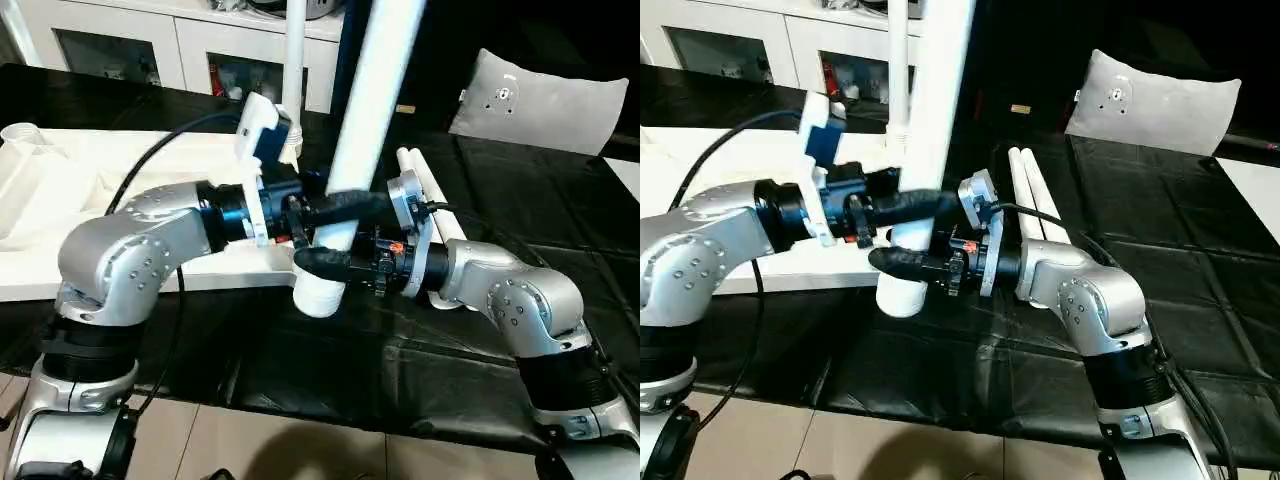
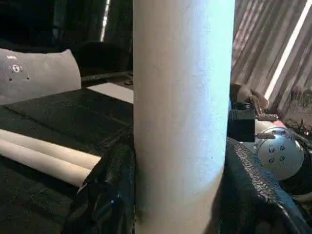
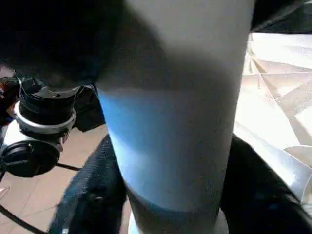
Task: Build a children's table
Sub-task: Pick table leg
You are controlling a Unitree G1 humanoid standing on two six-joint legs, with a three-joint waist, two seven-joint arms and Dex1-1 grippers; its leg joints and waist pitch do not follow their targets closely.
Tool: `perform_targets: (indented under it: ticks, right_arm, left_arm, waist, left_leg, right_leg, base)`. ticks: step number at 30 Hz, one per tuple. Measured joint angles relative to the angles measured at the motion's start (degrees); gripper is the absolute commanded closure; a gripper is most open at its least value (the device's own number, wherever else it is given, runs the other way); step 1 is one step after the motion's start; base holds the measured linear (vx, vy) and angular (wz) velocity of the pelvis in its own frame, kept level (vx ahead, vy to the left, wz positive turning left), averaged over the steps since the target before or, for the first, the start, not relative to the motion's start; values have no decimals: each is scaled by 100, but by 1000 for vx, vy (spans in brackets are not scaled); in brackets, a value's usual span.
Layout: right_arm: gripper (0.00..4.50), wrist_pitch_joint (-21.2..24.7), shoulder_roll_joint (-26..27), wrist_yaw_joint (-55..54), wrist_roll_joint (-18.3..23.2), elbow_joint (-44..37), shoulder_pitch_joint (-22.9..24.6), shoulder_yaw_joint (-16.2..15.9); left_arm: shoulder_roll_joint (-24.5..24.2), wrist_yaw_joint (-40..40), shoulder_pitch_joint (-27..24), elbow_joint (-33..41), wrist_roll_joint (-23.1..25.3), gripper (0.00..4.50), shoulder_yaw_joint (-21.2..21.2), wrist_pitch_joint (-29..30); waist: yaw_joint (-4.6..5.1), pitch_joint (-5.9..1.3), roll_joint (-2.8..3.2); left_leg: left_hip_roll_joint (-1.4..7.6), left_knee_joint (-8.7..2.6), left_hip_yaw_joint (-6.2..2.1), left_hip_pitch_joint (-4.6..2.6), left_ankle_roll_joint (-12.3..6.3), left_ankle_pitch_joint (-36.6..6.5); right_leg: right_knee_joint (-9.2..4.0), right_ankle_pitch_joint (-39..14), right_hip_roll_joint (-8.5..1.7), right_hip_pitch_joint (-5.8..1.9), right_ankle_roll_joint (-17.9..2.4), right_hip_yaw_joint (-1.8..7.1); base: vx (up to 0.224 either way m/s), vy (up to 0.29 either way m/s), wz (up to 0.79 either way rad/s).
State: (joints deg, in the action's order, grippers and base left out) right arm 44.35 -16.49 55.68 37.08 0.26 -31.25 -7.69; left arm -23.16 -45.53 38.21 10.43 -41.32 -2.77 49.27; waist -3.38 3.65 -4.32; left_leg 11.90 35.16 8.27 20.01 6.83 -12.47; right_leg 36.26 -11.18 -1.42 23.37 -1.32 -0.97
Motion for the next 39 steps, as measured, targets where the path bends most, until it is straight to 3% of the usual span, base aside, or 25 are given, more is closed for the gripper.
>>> perform_targets:
  ticks: [3,17,18,19,27,34,39]
  right_arm:
    - [248,-2,-22,38,-25,0,-1,-23]
    - [257,-110,-36,52,-122,1,7,-48]
    - [257,-117,-36,52,-123,1,7,-48]
    - [257,-121,-35,57,-124,1,7,-48]
    - [259,-232,13,36,-160,-4,24,-73]
    - [259,-256,110,-29,-202,11,46,-184]
    - [259,-276,108,-38,-271,52,48,-184]
  left_arm:
    - [-2,-13,0,-6,2,260,-26,0]
    - [99,118,1,-19,40,260,4,41]
    - [105,113,1,-18,39,204,8,41]
    - [114,90,0,-15,38,190,9,41]
    - [191,65,-85,90,-178,151,157,70]
    - [230,-63,-226,184,-291,62,165,46]
    - [396,-47,-398,176,-337,39,240,-176]
  waist:
    - [0,0,0]
    - [-1,0,0]
    - [-2,0,0]
    - [-2,0,0]
    - [-1,0,0]
    - [-3,0,0]
    - [-3,0,0]
  left_leg:
    - [0,0,0,0,14,8]
    - [0,0,0,1,16,9]
    - [0,0,-1,1,16,9]
    - [0,0,0,1,16,9]
    - [0,0,0,0,16,10]
    - [0,0,-1,0,17,12]
    - [0,0,0,1,17,14]
  right_leg:
    - [0,0,0,0,0,0]
    - [1,1,0,0,-1,0]
    - [1,1,0,0,-1,0]
    - [1,1,0,0,-1,0]
    - [2,2,0,0,-2,-1]
    - [2,3,0,0,-3,-1]
    - [2,4,0,0,-3,-1]
  base:
    - [0,0,0]
    - [0,0,0]
    - [0,0,0]
    - [0,0,0]
    - [0,0,0]
    - [0,0,0]
    - [0,0,0]
